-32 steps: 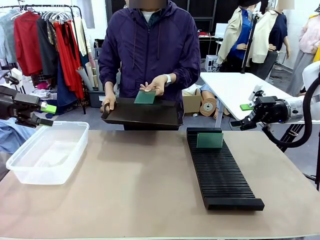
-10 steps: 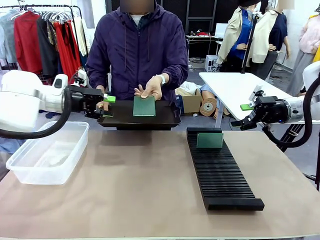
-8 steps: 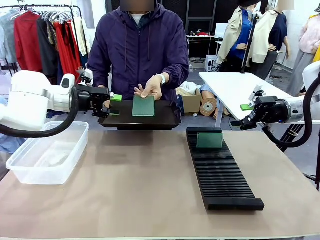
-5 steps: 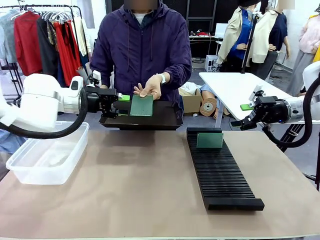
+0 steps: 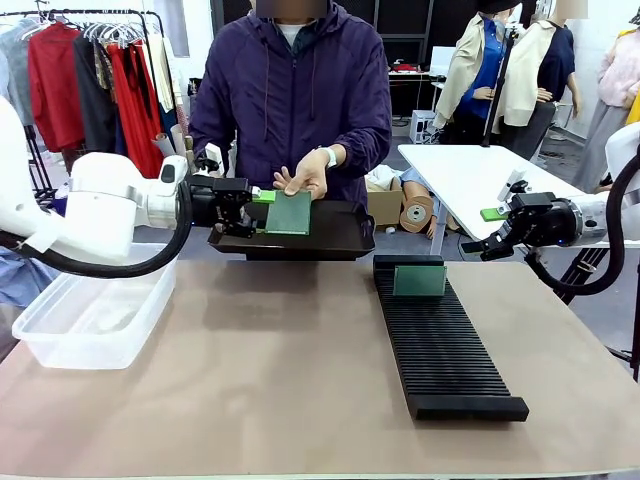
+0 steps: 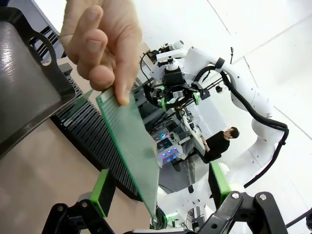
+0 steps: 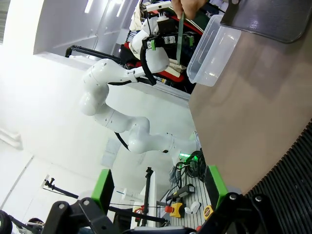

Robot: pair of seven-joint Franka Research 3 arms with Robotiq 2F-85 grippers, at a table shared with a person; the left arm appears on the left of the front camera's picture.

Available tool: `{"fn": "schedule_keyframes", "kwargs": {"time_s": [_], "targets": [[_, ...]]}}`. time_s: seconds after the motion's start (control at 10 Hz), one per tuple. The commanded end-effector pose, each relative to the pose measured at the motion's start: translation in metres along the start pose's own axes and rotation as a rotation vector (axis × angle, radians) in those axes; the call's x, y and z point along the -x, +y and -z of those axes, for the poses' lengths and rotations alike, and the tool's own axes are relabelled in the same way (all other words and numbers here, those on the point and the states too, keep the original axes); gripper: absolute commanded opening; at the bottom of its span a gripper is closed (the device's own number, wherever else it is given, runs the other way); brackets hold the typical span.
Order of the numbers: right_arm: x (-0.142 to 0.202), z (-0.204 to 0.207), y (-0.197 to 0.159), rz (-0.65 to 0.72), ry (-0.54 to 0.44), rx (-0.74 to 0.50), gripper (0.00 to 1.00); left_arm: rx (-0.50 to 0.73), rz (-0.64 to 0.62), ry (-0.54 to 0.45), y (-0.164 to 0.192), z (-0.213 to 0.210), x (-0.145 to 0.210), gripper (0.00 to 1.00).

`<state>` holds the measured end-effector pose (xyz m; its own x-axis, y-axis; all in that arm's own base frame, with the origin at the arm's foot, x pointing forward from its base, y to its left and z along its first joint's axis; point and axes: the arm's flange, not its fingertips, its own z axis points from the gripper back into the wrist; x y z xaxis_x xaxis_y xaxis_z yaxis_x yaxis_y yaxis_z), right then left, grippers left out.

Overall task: Sort PCBs into racks and boxes based on the side picked up.
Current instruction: Pick up the Blank PCB handed by the Human.

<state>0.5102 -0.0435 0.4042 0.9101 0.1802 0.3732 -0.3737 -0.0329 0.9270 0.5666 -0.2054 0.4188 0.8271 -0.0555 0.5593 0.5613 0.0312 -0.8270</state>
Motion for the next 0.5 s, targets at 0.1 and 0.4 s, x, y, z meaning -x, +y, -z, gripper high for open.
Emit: {"fn": "schedule_keyframes", "kwargs": {"time_s": [0.1, 0.4], "targets": [[-0.0007, -0.0007, 0.0005, -0.019, 0.001, 0.010, 1.00, 0.046, -0.011, -0.002, 0.0051, 0.0111, -0.0131, 1.00], [-0.0007, -0.0007, 0.0005, -0.019, 0.001, 0.010, 1.00, 0.072, -0.020, -0.008, 0.0102, 0.0153, -0.0170, 0.87]]}}
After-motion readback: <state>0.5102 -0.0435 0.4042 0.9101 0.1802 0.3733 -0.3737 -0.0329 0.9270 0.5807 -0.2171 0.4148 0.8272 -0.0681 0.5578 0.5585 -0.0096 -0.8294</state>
